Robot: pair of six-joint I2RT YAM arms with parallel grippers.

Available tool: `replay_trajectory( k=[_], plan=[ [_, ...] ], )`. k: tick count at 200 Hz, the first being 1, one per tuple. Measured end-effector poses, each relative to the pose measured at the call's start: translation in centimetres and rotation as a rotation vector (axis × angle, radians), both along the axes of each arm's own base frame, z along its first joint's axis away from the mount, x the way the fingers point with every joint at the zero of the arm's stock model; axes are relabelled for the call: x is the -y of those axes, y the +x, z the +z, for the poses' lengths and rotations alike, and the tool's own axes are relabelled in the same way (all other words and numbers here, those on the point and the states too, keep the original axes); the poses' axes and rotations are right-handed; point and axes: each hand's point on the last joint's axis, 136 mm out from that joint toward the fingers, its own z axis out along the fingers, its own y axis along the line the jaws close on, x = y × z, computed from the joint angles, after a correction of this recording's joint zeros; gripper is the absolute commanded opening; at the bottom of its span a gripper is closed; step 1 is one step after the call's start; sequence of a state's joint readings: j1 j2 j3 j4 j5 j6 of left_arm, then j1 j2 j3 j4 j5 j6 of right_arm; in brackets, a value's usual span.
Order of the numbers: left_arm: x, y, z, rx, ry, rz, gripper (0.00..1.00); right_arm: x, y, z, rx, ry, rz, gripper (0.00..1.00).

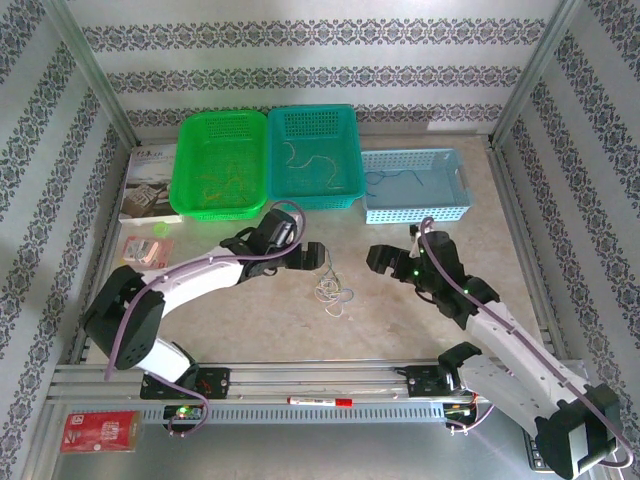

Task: Untangle the cables

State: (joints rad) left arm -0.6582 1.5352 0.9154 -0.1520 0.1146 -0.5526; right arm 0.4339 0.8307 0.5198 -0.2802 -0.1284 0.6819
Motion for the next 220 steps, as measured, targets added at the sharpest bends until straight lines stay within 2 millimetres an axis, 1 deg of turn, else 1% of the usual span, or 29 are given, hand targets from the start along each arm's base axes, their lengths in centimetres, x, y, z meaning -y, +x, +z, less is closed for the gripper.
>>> replay_trajectory(
  k=[15,32,54,84,97,118,139,150,162,183,205,220],
  plan=[
    [0.1,0.5,-0.5,0.001,0.034,-0.004,0.99,0.1,-0.4,-1.4,-0.026,0.005,-0.002,0.98],
    [0.3,0.9,-1.0,-0.001,0.072,-0.012,0.93,-0.1,-1.1,-2.7,-0.050,0.023,0.008,0.93],
    [0.5,1.5,-1.8,-0.006,0.119,-0.020,0.83,-0.7,-1.8,-3.5,-0.065,0.047,0.040,0.88],
    [0.8,2.3,-2.8,-0.022,0.172,-0.038,0.68,-1.7,-2.2,-3.4,-0.057,0.058,0.082,0.86],
    [1.0,2.6,-3.4,-0.028,0.192,-0.045,0.62,-1.9,-2.3,-3.4,-0.055,0.059,0.088,0.86],
    [1.2,3.0,-4.4,-0.044,0.221,-0.057,0.49,-1.9,-2.4,-3.4,-0.053,0.062,0.086,0.85],
    [1.2,3.2,-5.6,-0.065,0.250,-0.064,0.47,-1.8,-2.5,-3.4,-0.046,0.066,0.082,0.85],
    [1.1,3.2,-6.2,-0.077,0.264,-0.066,0.43,-1.8,-2.5,-3.3,-0.041,0.068,0.081,0.85],
    [1.0,3.1,-6.6,-0.084,0.281,-0.067,0.41,-1.7,-2.5,-3.2,-0.035,0.069,0.079,0.85],
    [1.1,3.2,-7.2,-0.090,0.301,-0.071,0.40,-1.7,-2.5,-2.9,-0.024,0.071,0.075,0.85],
    [1.5,3.4,-7.6,-0.087,0.318,-0.085,0.34,-1.6,-2.4,-2.8,-0.019,0.072,0.073,0.85],
    [1.4,3.4,-7.7,-0.084,0.339,-0.087,0.29,-1.6,-2.4,-2.8,-0.016,0.071,0.070,0.85]
  ],
)
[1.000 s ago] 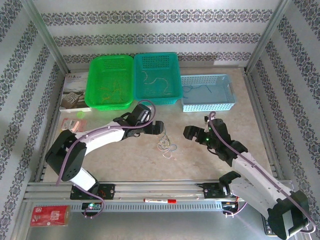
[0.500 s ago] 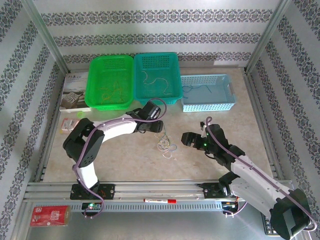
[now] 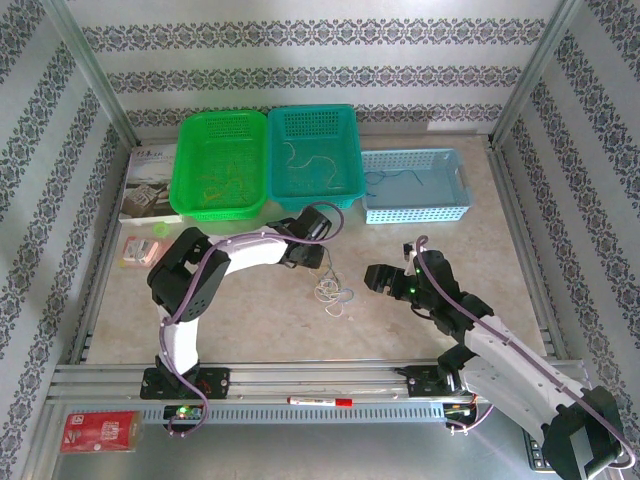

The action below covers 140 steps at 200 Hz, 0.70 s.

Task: Untangle the cables

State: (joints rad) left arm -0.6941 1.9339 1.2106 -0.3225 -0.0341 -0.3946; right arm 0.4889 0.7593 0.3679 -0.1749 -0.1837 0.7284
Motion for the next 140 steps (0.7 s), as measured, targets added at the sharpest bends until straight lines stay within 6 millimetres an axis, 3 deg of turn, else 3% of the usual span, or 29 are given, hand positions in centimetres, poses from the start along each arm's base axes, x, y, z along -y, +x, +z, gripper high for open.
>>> replay_trajectory(
  k=[84,120,140],
  plan=[
    [-0.4,0.4,-0.1,0.016,0.059,-0.008,0.00,0.1,-0.1,0.3,0.001,-0.003,-0.003,0.84],
    [-0.4,0.3,0.2,0.015,0.059,-0.018,0.00,-0.1,0.2,1.1,0.012,0.003,-0.001,0.84],
    [-0.4,0.2,2.0,0.035,0.045,-0.026,0.00,-0.2,0.5,1.4,0.014,0.002,0.000,0.84]
  ],
)
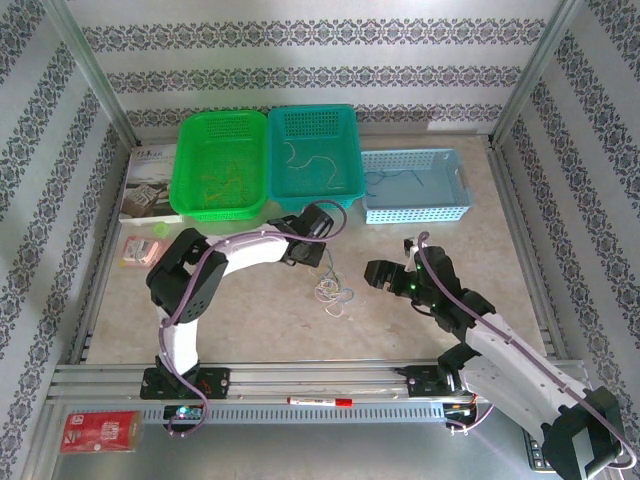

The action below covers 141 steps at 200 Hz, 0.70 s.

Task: Untangle the cables

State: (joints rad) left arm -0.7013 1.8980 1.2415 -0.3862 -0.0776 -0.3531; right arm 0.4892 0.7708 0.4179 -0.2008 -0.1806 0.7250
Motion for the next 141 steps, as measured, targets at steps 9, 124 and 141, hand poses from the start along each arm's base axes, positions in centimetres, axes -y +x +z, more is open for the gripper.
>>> replay_trajectory(
  k=[9,124,141],
  plan=[
    [0.1,0.1,1.5,0.023,-0.019,-0.006,0.00,-0.1,0.1,0.2,0.002,-0.001,0.005,0.84],
    [2.0,-2.6,15.2,0.197,-0.345,-0.120,0.00,-2.3,1.5,3.8,0.119,-0.034,0.138,0.84],
    [2.4,-3.2,15.8,0.192,-0.381,-0.144,0.00,-2.9,1.9,4.7,0.153,-0.048,0.178,0.84]
  ],
)
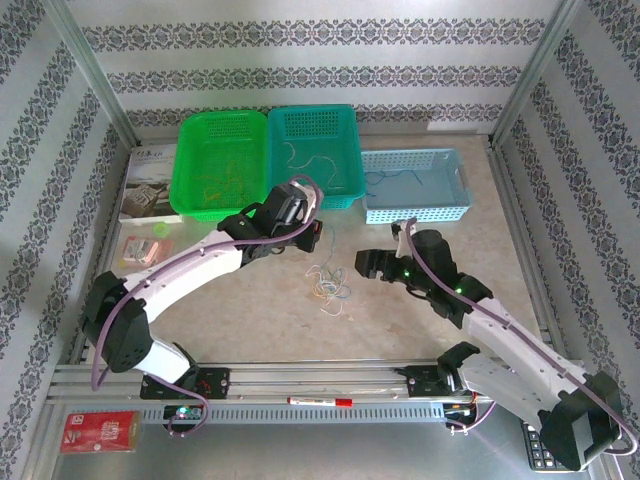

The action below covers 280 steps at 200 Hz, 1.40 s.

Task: Untangle the cables

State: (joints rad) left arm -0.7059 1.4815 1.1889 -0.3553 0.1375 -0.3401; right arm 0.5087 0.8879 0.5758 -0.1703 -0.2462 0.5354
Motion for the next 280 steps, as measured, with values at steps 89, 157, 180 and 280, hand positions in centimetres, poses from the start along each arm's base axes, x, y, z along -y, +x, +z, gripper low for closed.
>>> replay_trajectory(
  k=[89,157,180,280],
  plan=[
    [1.6,-3.2,4.6,0.025,-0.143,-0.132,0.00,-3.6,2.1,2.7,0.104,-0.049,0.180,0.79],
    [2.5,-4.3,5.2,0.015,-0.172,-0.178,0.00,-5.4,4.1,2.8,0.106,-0.062,0.224,0.45],
    [2.6,-4.6,5.6,0.018,-0.184,-0.186,0.00,-6.1,4.3,3.3,0.120,-0.048,0.256,0.02],
    [-1.7,-4.8,8.2,0.231,-0.241,-0.041,0.78,-5.1,3.4,10.3,0.223,0.080,0.204,0.00]
  ],
)
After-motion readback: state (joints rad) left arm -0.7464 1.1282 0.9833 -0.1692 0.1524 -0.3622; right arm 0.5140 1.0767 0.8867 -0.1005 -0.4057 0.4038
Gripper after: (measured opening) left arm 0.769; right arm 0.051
